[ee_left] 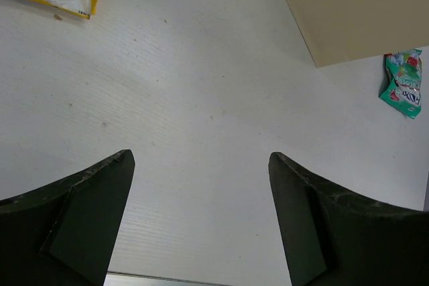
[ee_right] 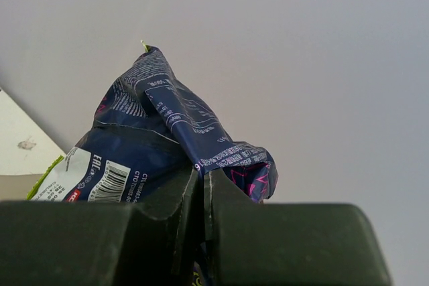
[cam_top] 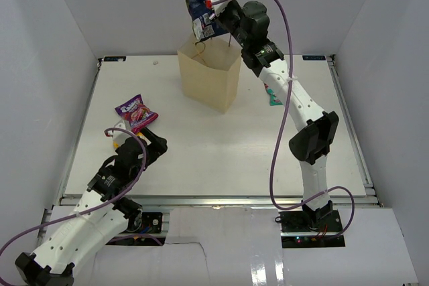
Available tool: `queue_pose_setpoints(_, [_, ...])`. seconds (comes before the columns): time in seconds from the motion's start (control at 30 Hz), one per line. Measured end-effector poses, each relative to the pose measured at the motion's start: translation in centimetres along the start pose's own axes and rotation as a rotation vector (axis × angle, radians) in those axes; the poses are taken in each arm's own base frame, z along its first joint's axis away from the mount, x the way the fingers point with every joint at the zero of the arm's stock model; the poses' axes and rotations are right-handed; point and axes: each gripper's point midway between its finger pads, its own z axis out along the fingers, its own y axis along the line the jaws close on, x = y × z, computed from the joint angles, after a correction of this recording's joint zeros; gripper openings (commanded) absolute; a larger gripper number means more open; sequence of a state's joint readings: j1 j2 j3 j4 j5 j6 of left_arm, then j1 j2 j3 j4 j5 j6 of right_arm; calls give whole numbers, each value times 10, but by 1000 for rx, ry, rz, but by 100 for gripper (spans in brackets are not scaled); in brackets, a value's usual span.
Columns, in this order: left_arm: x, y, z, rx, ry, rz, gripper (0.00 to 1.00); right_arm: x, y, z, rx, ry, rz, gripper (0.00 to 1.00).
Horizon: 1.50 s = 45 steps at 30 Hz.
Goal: Place the snacks into the paper bag
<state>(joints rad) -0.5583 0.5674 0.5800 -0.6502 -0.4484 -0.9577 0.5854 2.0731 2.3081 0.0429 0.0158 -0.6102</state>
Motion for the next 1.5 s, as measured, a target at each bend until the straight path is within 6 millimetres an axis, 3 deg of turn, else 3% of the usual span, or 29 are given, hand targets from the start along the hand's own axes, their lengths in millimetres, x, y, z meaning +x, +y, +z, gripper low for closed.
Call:
queue_pose_setpoints(1.17, [3, 0, 0, 15, 7, 0, 92, -30, -39, -7, 125, -58, -136, 8])
queue_pose_setpoints(1.5, [2, 0, -2, 23, 2, -5, 92, -12, -28, -16, 85, -8, -192, 8])
